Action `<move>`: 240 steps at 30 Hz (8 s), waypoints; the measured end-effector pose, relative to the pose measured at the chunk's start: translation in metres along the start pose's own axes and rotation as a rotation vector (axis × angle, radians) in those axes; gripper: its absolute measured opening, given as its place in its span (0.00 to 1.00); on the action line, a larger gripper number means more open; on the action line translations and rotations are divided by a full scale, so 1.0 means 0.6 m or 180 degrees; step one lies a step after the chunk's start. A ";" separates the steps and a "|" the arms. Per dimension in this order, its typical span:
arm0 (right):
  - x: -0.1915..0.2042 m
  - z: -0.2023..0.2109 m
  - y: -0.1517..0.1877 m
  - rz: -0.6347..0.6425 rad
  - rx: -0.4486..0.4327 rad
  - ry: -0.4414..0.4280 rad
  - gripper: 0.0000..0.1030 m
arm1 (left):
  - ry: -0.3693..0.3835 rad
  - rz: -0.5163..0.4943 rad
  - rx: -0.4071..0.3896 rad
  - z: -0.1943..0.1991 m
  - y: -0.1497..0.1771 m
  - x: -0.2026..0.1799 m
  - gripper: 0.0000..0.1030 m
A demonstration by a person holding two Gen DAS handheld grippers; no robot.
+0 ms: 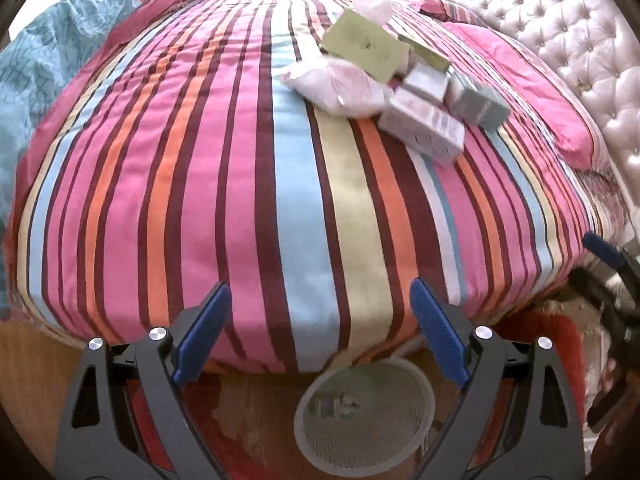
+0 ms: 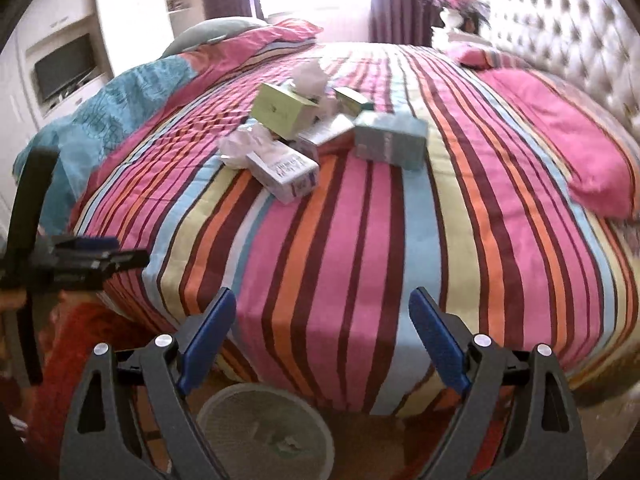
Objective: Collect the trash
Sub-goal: 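Raise both open tools from the basket back toward the bed, then grasp the white toilet-case bag with the left tool while the right tool grasps the white red-lettered box, then carry the white bag and white box down over the wastebasket, then open the left tool over the basket while the right tool releases its box, then raise both open tools from the basket back toward the bed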
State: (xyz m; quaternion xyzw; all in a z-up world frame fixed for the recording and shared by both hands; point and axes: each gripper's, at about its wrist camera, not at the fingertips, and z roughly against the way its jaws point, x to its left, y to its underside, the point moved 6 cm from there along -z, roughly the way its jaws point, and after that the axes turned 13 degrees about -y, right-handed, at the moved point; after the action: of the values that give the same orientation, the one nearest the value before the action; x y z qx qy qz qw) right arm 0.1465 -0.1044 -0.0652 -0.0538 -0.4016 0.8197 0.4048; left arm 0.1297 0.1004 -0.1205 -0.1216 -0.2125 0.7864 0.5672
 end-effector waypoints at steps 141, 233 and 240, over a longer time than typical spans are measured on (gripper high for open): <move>0.017 -0.160 0.317 -0.1635 0.2172 -0.0163 0.57 | 0.0230 -0.1098 0.1834 -0.170 0.290 -0.141 0.63; 0.005 -0.017 0.121 -0.1117 0.0781 -0.0243 0.90 | -0.0073 -0.1003 0.0766 -0.030 0.188 -0.064 0.87; -0.054 0.024 0.006 -0.0351 0.0194 0.0206 0.90 | -0.0506 -0.1042 -0.0110 0.010 0.076 -0.026 0.87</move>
State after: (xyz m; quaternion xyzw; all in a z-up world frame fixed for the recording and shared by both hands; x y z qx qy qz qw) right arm 0.1600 -0.1373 -0.0657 -0.0457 -0.3655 0.8058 0.4637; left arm 0.0941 0.0726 -0.1375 -0.0326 -0.2871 0.6869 0.6668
